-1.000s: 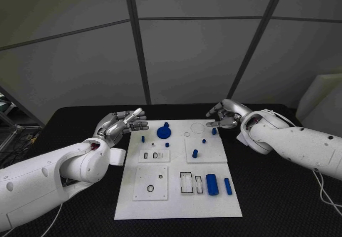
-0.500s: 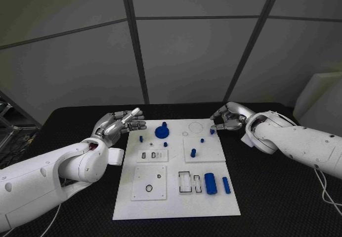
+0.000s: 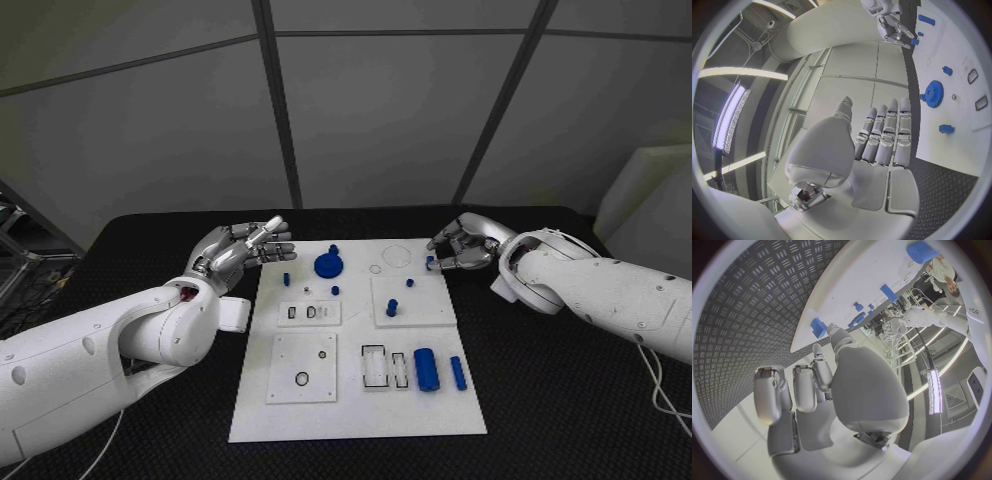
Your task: Assemble the parts on the task board
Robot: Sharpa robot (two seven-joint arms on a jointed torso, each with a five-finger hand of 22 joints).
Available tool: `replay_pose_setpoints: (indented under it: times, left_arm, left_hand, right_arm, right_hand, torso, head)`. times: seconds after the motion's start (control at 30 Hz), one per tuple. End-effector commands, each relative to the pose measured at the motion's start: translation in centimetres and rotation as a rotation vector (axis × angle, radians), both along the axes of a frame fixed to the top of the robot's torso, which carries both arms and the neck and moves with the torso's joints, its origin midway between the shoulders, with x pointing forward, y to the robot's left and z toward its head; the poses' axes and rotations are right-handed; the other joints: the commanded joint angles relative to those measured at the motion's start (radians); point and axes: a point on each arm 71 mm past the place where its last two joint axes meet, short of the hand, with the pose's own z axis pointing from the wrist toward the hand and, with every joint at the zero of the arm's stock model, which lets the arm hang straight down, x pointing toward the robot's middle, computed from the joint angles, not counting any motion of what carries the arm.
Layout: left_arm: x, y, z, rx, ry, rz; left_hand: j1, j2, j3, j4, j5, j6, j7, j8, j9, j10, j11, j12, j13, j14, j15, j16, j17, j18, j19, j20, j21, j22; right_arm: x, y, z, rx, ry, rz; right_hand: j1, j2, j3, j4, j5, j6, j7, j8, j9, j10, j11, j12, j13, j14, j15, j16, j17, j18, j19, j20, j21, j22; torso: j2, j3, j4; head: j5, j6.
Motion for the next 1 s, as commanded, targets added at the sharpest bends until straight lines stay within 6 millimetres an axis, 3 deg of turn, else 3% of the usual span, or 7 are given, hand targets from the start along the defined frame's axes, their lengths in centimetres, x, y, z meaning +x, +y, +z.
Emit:
replay_pose_setpoints:
  times: [0.03,1.0]
  left_arm:
    - [0.01,-0.12,0.17,-0.007,-0.009,-0.012]
    - [0.06,-0.04,0.12,-0.005,-0.006,-0.010]
  left_hand:
    - [0.000,0.006,-0.004,-0.003,-0.005,0.006,-0.002,-0.005,-0.001,0.006,0.002,-0.005,-0.001,-0.001,0.007,-0.006,-0.001,-0.013,0.006,-0.002,-0.005,-0.001]
    - [0.003,0.009,-0.004,-0.008,-0.002,0.007,-0.002,-0.008,-0.002,0.007,0.002,-0.009,-0.001,0.000,0.007,-0.009,-0.001,-0.013,0.007,-0.002,-0.005,-0.003]
  right_arm:
    - [0.01,0.10,-0.05,-0.001,0.014,0.019]
    - [0.43,0.49,-0.82,-0.042,0.046,0.027]
  right_hand:
    - [0.001,-0.001,-0.001,-0.007,-0.006,-0.007,0.002,-0.004,-0.001,-0.006,0.001,-0.005,0.000,0.045,-0.007,-0.002,0.003,0.005,0.050,-0.007,-0.003,0.179]
    - [-0.012,0.035,0.010,-0.015,-0.012,0.043,-0.006,0.010,0.005,0.003,-0.005,0.006,0.012,0.049,-0.011,0.005,0.019,0.002,0.059,-0.010,0.003,0.192]
  torso:
    - [0.000,-0.0001,-0.0003]
    - [0.000,-0.0001,-0.0007]
  head:
    - [-0.001,-0.001]
    - [-0.002,-0.002]
